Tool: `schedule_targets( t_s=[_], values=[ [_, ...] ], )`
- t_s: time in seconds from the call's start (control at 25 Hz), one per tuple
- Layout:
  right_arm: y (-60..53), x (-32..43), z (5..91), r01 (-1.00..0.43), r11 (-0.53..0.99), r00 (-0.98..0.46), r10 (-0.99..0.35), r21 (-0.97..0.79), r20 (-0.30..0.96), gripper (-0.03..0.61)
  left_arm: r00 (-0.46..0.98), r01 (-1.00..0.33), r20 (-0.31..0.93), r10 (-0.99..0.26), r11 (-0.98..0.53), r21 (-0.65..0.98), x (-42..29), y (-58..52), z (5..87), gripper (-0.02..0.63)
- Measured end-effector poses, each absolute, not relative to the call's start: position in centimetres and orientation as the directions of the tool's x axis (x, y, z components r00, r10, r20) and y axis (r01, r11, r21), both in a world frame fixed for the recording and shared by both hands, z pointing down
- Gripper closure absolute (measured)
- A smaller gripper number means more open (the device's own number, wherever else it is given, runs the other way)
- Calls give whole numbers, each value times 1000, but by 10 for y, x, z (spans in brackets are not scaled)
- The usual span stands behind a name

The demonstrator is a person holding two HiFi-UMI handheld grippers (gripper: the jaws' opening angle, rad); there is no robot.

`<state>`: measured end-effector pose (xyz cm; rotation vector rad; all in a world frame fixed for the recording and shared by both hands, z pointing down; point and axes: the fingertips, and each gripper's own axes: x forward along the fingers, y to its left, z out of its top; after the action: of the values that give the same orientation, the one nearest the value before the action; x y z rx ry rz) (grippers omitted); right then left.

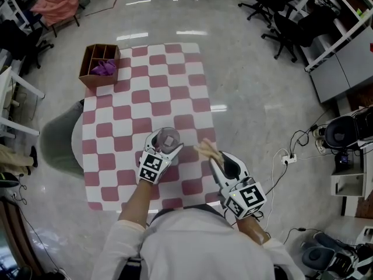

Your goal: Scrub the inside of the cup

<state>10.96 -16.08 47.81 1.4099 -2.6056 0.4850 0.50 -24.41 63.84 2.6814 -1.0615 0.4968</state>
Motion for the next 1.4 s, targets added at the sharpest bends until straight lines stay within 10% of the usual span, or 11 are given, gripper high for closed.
schedule_targets(
  t_s=[1.4],
  values=[
    [-162,54,438,-744,638,-667,-723,-198,179,463,612,-736,376,-695,-675,-50,-37,-228,559,235]
  ],
)
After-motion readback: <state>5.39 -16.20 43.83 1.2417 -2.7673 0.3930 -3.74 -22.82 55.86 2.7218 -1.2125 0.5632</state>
